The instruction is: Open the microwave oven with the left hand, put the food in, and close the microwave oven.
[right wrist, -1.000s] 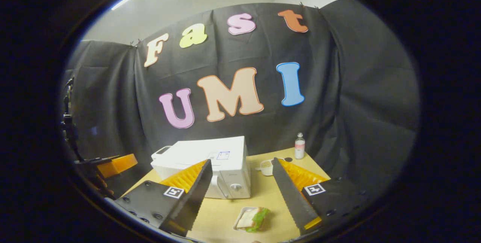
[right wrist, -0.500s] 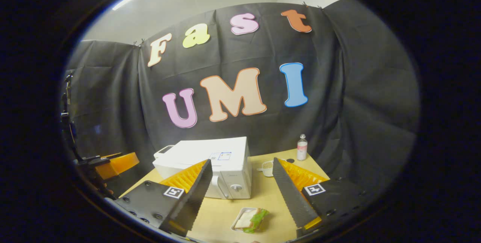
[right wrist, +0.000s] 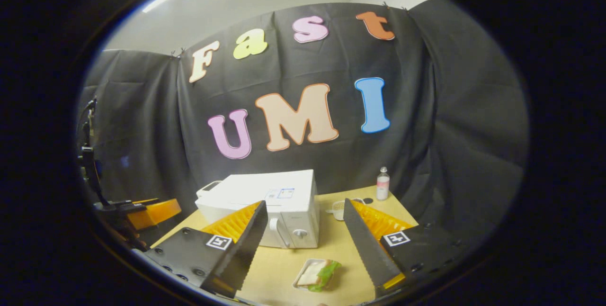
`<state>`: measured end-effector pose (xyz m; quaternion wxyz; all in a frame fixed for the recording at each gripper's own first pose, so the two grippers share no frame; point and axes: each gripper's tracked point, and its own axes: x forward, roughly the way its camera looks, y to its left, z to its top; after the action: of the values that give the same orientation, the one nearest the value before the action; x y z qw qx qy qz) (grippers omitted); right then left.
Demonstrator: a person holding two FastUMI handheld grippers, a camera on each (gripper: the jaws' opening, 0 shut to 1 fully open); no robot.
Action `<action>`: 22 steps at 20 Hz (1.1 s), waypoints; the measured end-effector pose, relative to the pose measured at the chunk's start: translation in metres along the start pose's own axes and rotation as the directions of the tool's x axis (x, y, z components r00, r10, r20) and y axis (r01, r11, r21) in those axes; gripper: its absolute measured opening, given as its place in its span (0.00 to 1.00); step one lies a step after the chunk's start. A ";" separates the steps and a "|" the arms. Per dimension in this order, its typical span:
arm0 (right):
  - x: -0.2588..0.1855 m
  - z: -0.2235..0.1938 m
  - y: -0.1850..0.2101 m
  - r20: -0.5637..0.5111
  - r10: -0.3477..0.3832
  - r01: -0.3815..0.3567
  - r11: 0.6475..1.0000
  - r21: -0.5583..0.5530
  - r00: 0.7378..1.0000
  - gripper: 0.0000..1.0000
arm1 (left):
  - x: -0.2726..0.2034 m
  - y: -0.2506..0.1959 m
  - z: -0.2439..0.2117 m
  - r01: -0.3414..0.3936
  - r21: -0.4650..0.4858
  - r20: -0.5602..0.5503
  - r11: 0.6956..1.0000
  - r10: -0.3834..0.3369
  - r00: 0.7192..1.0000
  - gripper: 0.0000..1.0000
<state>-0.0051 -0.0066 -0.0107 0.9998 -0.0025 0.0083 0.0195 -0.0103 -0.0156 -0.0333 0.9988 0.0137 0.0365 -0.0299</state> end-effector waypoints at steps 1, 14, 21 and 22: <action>-0.001 -0.004 -0.003 -0.008 -0.011 0.011 1.000 0.004 1.000 0.92 | 0.003 -0.002 -0.009 0.011 0.008 -0.022 1.000 -0.011 1.000 0.96; -0.023 -0.059 -0.031 -0.135 -0.108 0.115 0.992 0.045 0.985 0.92 | 0.088 -0.046 -0.164 0.156 0.004 -0.379 0.988 -0.143 0.914 0.97; -0.026 -0.072 -0.053 -0.149 -0.178 0.186 0.982 0.040 0.973 0.92 | 0.138 -0.067 -0.215 0.208 0.012 -0.495 0.978 -0.175 0.851 0.97; -0.027 -0.073 -0.056 -0.152 -0.184 0.192 0.980 0.041 0.971 0.92 | 0.145 -0.071 -0.219 0.211 0.008 -0.506 0.978 -0.178 0.844 0.97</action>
<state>-0.0306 -0.0637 -0.0830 0.9934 0.0228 0.0827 -0.0760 0.1144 -0.0882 -0.2641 0.9455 0.0488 0.2956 -0.1274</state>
